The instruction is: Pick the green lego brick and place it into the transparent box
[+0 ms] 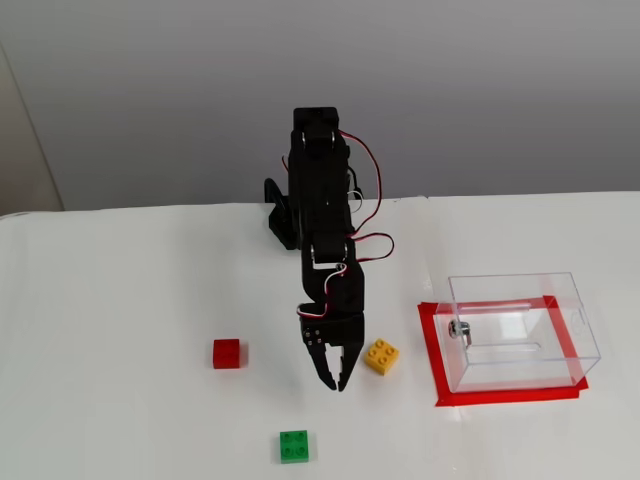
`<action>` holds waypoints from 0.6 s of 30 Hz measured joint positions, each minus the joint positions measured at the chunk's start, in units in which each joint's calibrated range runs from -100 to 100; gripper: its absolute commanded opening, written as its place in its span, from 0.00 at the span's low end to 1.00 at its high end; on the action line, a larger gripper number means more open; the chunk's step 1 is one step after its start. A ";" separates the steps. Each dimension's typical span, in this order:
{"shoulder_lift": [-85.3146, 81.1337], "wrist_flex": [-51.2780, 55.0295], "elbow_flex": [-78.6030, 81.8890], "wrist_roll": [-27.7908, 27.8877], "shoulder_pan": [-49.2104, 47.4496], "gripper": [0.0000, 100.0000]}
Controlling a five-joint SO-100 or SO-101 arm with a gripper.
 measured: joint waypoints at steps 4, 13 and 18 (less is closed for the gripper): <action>2.79 0.00 -2.82 0.10 0.11 0.05; 6.17 0.00 -3.88 3.62 5.45 0.20; 8.63 0.00 -6.09 5.47 7.48 0.23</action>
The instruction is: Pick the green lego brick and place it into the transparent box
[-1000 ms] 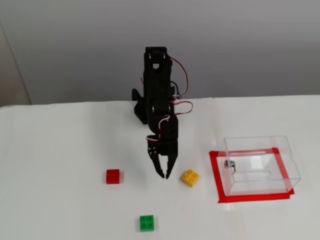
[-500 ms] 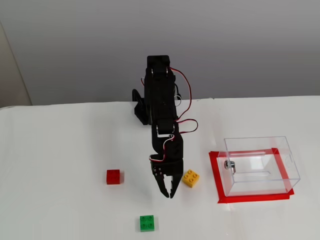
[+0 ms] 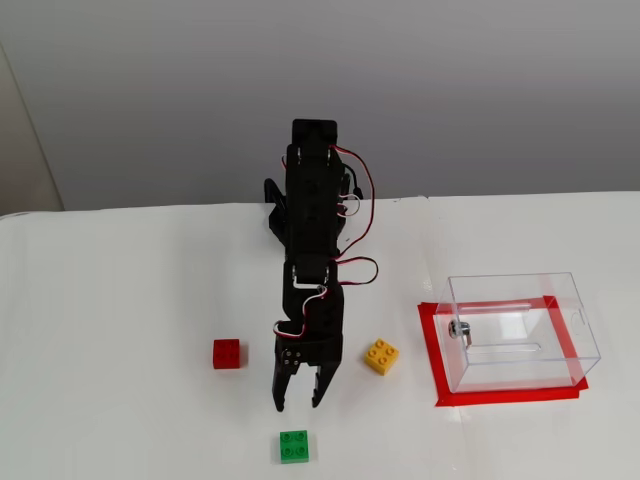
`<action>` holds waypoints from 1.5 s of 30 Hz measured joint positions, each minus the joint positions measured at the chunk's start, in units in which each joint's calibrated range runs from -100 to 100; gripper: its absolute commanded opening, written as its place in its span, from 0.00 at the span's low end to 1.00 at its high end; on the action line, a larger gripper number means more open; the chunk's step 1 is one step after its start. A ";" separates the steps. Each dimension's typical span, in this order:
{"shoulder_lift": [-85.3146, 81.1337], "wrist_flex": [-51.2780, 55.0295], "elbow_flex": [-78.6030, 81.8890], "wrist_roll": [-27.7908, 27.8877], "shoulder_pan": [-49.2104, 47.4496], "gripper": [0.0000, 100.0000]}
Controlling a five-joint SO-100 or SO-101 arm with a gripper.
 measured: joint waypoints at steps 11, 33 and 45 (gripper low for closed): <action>2.37 0.00 -3.09 1.17 -0.43 0.46; 16.66 0.00 -15.09 1.17 -3.85 0.46; 24.27 0.00 -19.51 1.17 -3.42 0.46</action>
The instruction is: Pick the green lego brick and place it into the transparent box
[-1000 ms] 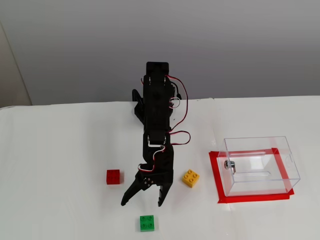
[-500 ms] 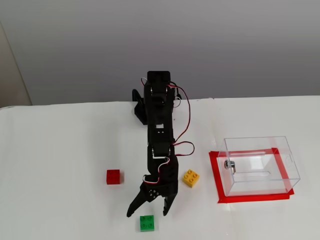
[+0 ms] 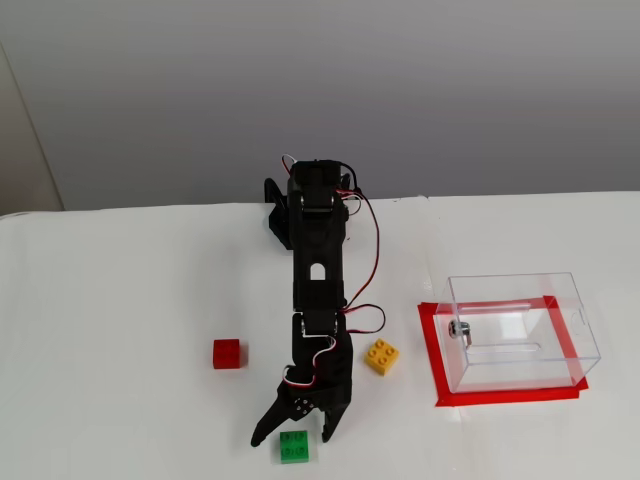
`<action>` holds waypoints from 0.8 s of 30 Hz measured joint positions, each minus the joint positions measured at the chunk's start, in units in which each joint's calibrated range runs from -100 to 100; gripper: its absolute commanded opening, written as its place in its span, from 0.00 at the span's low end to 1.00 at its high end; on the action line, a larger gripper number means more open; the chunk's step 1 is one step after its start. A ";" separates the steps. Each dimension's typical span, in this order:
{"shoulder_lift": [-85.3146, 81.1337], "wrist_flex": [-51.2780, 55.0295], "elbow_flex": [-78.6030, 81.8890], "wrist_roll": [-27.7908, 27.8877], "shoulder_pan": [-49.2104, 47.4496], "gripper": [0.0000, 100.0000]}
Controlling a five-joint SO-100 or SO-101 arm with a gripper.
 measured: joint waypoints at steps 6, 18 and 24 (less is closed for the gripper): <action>2.45 0.00 -2.56 0.00 0.21 0.46; 3.89 0.00 -3.00 -0.64 0.64 0.46; 3.89 0.00 -3.00 -2.74 0.64 0.46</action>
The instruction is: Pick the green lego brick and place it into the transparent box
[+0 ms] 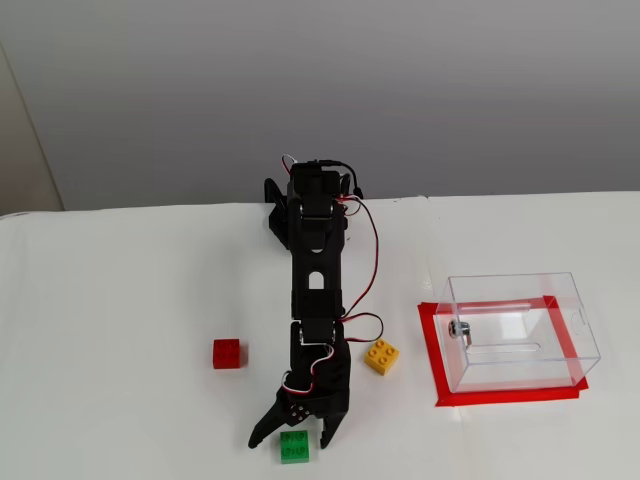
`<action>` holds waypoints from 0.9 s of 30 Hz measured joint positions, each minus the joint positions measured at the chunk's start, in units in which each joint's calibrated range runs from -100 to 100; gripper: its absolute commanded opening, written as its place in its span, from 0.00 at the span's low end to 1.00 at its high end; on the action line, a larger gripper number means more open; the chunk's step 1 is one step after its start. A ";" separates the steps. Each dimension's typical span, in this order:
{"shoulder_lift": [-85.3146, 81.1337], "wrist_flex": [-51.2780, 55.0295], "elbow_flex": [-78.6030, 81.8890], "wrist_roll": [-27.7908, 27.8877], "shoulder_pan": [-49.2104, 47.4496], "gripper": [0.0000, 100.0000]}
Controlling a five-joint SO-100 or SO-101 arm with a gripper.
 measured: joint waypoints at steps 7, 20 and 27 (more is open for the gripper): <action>0.00 0.00 0.00 -0.10 0.00 0.29; 0.00 0.00 0.00 -0.10 0.00 0.16; -0.51 0.00 0.00 -0.10 -0.11 0.16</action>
